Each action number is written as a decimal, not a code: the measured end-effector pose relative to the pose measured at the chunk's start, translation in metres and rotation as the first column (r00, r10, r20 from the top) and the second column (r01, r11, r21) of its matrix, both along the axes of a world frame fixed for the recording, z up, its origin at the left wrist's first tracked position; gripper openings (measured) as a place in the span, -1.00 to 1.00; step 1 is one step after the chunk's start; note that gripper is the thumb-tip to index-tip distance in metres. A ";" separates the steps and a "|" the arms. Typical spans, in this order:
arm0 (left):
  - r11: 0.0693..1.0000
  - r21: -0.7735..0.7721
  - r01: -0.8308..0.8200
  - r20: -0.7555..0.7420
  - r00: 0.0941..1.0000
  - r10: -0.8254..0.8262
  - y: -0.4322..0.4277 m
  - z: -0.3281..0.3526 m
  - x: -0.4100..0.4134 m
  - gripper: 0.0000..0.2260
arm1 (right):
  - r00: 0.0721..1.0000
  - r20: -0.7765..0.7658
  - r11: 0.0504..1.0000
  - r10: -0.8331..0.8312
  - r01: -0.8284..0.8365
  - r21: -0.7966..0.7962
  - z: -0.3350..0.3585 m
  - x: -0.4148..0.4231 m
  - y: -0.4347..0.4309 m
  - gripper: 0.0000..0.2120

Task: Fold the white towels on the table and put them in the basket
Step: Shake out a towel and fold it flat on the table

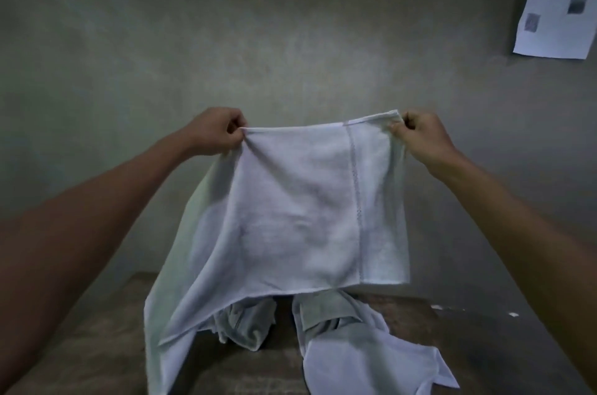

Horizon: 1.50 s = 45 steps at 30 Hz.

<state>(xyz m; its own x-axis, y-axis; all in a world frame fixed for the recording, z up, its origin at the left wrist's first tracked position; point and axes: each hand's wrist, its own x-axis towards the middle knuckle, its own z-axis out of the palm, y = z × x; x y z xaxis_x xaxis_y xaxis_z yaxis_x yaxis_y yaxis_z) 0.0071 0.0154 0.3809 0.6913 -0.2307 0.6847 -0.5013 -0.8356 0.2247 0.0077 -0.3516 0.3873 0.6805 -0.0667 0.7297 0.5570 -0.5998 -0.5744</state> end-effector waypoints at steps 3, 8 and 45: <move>0.954 0.280 -0.107 -0.176 0.971 0.160 0.003 -0.014 0.003 -0.87 | 0.991 -0.029 0.991 0.131 -0.130 0.035 -0.002 -0.005 0.015 -0.84; 0.885 0.463 -0.057 -0.355 0.902 0.244 -0.011 -0.061 0.003 -0.84 | 0.984 -0.023 0.982 0.179 -0.178 0.058 0.004 -0.012 0.042 -0.80; 0.802 -0.540 0.254 0.127 0.967 -0.221 -0.036 -0.033 0.000 -0.85 | 0.790 -0.522 0.863 0.321 -0.471 -0.182 -0.035 -0.030 0.038 -0.95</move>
